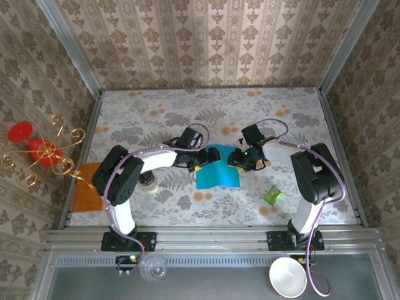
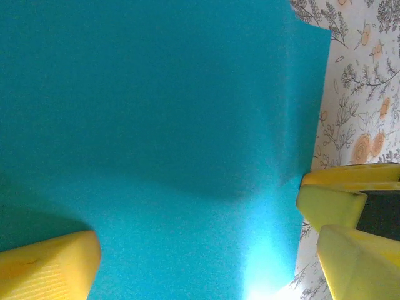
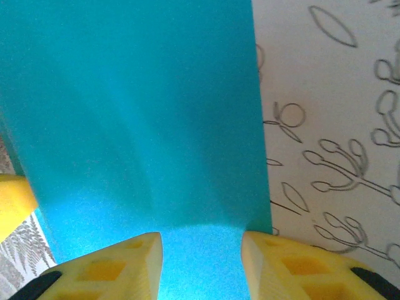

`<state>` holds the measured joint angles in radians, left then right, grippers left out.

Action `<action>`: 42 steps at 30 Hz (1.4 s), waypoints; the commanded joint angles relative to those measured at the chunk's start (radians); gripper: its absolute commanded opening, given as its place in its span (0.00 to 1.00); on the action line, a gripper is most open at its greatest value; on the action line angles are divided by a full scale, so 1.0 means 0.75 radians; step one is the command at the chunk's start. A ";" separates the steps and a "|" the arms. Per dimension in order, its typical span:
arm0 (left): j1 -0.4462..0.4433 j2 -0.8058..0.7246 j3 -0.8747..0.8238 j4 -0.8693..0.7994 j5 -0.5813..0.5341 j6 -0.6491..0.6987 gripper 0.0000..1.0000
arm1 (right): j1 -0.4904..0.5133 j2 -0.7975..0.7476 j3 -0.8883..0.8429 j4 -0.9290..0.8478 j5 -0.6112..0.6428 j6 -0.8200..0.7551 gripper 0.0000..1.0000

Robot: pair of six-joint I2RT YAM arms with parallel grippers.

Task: Fold a paper plane with a square sheet of paper (pick it up from the middle)
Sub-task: First fold in half a square sheet of paper at the center of the table.

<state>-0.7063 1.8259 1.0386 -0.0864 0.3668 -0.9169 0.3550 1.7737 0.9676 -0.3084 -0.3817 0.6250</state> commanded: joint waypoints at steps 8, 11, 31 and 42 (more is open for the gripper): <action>0.001 -0.005 -0.062 -0.021 -0.075 -0.022 0.90 | 0.052 0.105 -0.043 0.082 -0.118 0.075 0.37; 0.001 -0.001 -0.061 -0.040 -0.089 -0.021 0.88 | 0.075 0.121 -0.044 0.109 -0.133 0.104 0.36; 0.026 -0.123 -0.039 -0.112 -0.108 0.079 0.41 | 0.072 -0.094 -0.188 0.323 -0.099 0.215 0.33; 0.130 -0.428 -0.071 0.025 0.181 0.119 0.31 | -0.121 -0.435 -0.304 0.595 -0.431 0.108 0.64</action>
<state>-0.6266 1.5433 1.0058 -0.1146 0.3943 -0.8371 0.2626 1.4757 0.7441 0.0616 -0.5831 0.7288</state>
